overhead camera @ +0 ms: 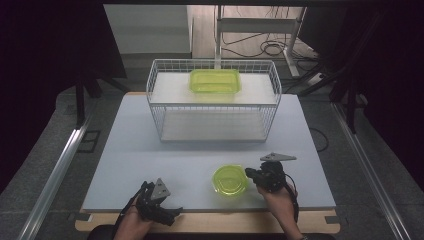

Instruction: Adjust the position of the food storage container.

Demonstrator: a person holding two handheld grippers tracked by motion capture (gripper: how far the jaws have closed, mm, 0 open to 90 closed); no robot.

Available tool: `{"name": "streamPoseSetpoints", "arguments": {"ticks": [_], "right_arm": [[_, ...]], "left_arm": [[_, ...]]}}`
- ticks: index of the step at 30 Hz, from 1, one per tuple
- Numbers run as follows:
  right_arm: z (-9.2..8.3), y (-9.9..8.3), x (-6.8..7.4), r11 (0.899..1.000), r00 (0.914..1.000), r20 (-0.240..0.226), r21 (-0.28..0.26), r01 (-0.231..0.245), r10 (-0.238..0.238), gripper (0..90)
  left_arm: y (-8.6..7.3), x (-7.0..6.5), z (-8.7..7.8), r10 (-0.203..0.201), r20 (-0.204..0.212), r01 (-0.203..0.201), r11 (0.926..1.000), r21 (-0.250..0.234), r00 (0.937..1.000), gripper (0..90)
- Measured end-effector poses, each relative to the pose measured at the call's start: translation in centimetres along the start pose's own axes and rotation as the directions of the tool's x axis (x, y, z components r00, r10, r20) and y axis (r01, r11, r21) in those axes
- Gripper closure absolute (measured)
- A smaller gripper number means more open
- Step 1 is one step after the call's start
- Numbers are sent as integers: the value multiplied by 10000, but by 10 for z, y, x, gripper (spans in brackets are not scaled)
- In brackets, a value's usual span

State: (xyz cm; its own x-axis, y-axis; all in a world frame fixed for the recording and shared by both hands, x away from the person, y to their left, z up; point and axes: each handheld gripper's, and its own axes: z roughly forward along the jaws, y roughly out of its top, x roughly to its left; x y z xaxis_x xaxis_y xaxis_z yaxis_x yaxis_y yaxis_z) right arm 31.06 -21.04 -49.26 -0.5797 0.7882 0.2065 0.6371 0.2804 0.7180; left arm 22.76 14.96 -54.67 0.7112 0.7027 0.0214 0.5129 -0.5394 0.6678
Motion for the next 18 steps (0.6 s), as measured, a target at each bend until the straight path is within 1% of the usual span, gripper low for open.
{"name": "streamPoseSetpoints", "arguments": {"ticks": [6,8,11,18], "right_arm": [[4,0,11,9997,9995,-212,47,246,-245,866],[5,0,13,9995,9993,-200,32,328,-327,857],[3,0,12,9988,9987,-68,53,496,-496,826],[-10,1,6,9950,9944,523,-334,938,-920,762]], "left_arm": [[0,0,0,-11,1,11,10000,-7,10000,0],[0,0,0,-6,-2,6,10000,-8,10000,0],[0,0,0,-4,2,4,10000,-12,10000,0],[0,0,-1,34,-93,-34,10000,-81,10000,0]]}}
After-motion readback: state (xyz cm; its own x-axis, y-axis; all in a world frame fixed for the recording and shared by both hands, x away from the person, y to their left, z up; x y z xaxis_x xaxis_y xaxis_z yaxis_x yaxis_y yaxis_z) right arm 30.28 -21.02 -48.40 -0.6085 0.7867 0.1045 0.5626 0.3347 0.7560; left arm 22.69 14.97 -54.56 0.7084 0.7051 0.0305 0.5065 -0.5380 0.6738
